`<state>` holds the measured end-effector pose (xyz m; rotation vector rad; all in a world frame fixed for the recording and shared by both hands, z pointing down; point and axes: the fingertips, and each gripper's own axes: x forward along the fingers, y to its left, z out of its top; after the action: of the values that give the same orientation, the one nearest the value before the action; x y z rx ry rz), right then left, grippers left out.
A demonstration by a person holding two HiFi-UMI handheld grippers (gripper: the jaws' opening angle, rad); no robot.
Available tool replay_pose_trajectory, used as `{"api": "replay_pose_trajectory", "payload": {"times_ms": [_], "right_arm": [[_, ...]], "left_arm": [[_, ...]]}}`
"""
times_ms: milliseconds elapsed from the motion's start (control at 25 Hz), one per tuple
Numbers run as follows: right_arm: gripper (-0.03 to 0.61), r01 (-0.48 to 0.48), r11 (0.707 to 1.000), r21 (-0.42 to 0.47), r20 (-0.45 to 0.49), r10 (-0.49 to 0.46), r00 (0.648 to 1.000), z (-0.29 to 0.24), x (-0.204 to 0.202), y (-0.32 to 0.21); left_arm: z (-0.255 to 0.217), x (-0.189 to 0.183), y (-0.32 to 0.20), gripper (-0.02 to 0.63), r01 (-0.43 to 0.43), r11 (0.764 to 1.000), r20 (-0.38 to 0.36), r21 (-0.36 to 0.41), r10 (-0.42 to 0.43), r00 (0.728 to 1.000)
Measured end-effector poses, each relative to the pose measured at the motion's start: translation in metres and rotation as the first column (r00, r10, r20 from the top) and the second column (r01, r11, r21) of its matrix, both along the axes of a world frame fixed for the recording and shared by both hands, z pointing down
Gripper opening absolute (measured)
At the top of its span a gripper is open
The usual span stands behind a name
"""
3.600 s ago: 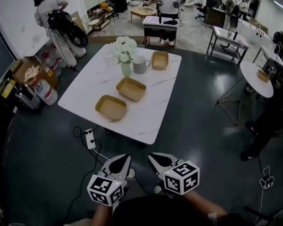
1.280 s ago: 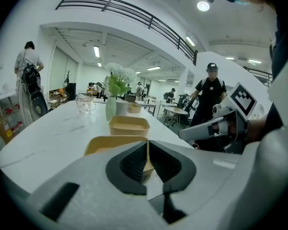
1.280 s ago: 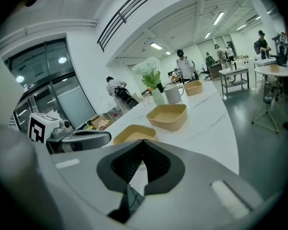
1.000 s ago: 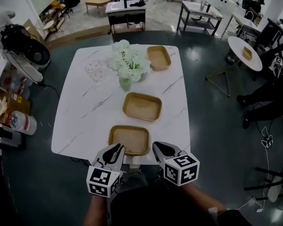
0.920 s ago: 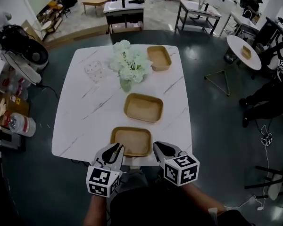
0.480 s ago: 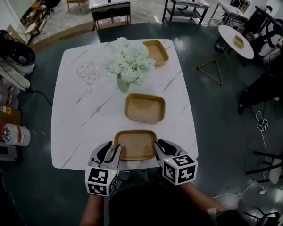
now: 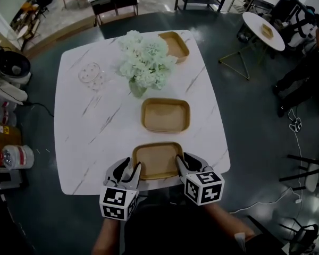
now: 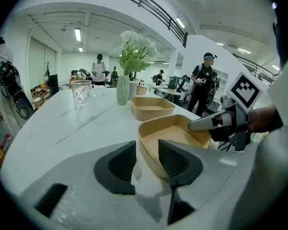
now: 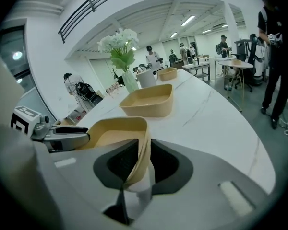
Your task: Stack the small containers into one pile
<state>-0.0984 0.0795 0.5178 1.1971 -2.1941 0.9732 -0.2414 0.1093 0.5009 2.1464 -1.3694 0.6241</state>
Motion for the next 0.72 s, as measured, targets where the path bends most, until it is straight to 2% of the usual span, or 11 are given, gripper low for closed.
{"api": "replay_pose_trajectory", "payload": {"times_ms": [160,240,720], "right_arm": [[0.055,-0.042,0.999,-0.001,0.000,0.042,0.999,0.005,0.001,-0.001],[0.023,-0.058,0.998,0.004,-0.012,0.058,0.998,0.006,0.001,-0.002],[0.011,-0.117,0.993,-0.003,-0.018,0.117,0.993,0.003,0.010,0.000]], "left_arm": [[0.006,0.005,0.001,0.135,-0.004,1.000,-0.051,-0.019,0.003,0.999],[0.008,0.008,0.001,0.126,-0.010,1.000,-0.066,-0.025,0.009,0.998],[-0.004,0.015,-0.006,0.104,-0.056,0.998,-0.087,0.014,0.057,0.995]]}}
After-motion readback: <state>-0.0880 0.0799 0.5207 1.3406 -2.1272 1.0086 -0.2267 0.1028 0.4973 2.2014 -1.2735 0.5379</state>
